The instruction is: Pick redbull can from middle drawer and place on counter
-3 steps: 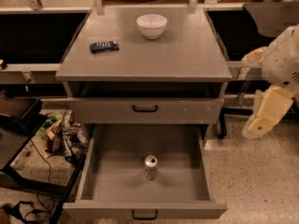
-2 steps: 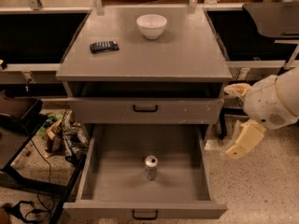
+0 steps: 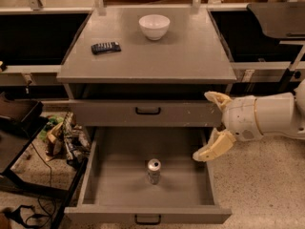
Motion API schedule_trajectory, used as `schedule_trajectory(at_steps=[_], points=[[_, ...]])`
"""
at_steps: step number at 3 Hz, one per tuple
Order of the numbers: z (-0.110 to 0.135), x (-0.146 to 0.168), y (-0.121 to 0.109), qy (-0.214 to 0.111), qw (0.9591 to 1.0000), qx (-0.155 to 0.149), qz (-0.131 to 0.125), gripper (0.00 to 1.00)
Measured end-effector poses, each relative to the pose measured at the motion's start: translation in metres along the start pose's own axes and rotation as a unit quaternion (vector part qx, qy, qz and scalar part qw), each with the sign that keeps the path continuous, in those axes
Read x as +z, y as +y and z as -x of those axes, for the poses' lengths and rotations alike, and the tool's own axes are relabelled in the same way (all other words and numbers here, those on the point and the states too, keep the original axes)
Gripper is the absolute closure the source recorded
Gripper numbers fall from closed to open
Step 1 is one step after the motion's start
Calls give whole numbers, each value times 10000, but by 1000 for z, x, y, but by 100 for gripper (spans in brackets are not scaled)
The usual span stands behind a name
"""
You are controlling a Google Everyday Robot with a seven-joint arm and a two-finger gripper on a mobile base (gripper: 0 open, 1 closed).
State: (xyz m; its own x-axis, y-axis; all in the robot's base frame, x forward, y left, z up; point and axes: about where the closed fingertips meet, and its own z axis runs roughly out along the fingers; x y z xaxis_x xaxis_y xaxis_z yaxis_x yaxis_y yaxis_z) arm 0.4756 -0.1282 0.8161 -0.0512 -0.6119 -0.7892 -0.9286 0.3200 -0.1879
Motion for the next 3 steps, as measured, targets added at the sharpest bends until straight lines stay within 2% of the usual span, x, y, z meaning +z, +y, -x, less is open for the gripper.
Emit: schedule_trajectory(at_steps=[1, 2, 3], points=[[1, -1, 0, 13, 10000, -9, -12, 0], [-15, 15, 3, -61, 9997, 209, -59, 0], [-67, 56, 10, -237, 9979, 604, -78, 0]])
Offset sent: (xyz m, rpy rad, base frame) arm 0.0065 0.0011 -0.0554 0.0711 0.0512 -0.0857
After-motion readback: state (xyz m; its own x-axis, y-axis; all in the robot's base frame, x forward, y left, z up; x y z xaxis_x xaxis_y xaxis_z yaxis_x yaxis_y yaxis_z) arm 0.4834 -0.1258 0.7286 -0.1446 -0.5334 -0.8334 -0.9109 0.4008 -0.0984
